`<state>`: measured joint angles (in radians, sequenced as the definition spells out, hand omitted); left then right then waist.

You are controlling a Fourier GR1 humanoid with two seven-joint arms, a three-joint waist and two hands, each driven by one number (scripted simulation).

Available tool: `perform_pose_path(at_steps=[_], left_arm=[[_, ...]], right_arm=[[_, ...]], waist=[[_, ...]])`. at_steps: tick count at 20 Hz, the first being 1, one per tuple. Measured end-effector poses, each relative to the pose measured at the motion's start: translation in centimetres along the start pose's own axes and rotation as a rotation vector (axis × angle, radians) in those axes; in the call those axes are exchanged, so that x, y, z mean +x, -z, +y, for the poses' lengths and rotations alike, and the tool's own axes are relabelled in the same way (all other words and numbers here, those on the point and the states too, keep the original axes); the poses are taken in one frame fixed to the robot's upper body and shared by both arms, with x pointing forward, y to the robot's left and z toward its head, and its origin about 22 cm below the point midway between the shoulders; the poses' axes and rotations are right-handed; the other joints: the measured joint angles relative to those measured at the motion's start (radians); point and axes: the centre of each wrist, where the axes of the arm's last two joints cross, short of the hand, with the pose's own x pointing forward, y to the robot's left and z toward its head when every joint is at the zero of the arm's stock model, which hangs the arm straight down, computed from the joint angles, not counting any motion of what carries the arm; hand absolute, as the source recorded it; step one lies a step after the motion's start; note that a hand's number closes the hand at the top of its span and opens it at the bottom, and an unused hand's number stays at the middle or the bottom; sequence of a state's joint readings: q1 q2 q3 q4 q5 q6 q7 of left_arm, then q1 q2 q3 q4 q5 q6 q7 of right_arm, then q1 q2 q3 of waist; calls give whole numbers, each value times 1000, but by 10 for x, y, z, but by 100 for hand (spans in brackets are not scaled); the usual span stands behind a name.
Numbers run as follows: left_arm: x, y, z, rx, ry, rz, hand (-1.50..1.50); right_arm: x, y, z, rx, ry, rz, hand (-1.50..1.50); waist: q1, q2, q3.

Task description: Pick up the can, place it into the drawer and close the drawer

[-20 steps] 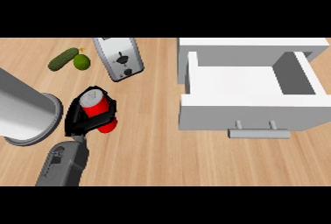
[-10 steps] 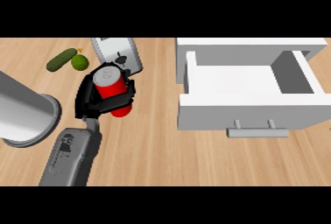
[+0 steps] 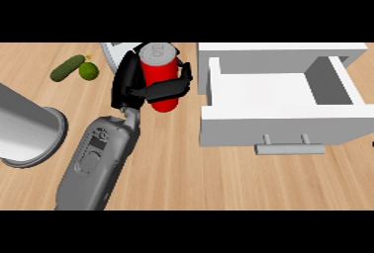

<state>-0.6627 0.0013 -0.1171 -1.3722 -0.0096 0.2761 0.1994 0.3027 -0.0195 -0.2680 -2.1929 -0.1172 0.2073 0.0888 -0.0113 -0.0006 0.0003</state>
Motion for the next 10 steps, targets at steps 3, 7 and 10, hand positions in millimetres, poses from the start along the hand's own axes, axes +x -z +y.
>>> perform_pose_path(at_steps=[3,7,10], left_arm=[[20,14,-16,-12,17,-24,150],[47,34,-40,-18,23,-40,150],[63,48,-54,-25,33,-37,150]], right_arm=[[2,3,-1,-3,-1,3,-150],[8,3,-2,0,-7,-4,-150],[5,0,-2,2,-9,-5,-150]], waist=[[-1,1,0],[-7,1,0],[-11,2,0]])
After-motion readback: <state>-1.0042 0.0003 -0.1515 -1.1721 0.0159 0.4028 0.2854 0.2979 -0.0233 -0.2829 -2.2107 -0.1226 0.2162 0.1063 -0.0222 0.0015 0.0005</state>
